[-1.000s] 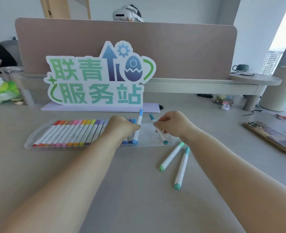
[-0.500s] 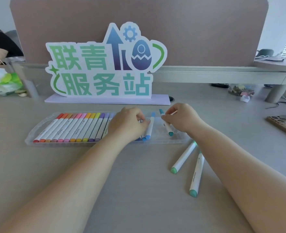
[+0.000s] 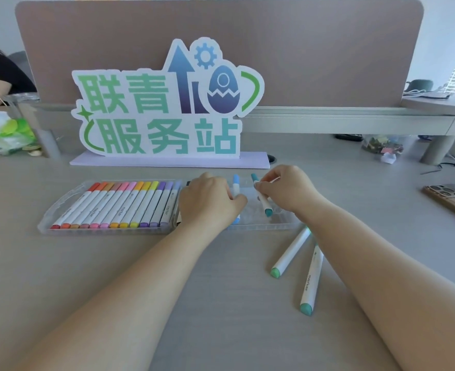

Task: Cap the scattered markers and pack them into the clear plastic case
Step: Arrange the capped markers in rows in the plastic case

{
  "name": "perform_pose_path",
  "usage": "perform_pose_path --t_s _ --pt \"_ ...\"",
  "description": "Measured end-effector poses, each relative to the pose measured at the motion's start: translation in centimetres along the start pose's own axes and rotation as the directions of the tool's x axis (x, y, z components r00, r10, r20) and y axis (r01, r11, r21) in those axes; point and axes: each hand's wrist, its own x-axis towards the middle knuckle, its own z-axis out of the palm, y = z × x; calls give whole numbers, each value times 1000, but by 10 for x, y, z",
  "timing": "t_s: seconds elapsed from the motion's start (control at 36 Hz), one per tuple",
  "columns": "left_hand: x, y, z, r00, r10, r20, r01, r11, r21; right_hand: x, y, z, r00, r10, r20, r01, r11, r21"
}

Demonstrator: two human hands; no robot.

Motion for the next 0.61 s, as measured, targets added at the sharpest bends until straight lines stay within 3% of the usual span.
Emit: perform_pose_path --t_s 0.14,0.25,0.39,0.47,0.61 --pt "1 -3 2 999 -21 27 20 1000 20 0 0 2 1000 -7 -5 7 1000 26" --pt "4 -12 0 997 19 74 -13 997 -83 -3 0 4 1000 -31 -3 31 999 13" --pt "7 -24 -15 933 155 325 -179 983 45 -6 -3 6 999 -50 18 50 999 6" --pt "5 -27 -15 859 136 493 -210 973 97 -7 -5 9 998 -66 12 66 998 -10" --pt "3 -26 -16 831 131 541 -216 972 96 -9 -5 11 997 -74 -18 73 996 -50"
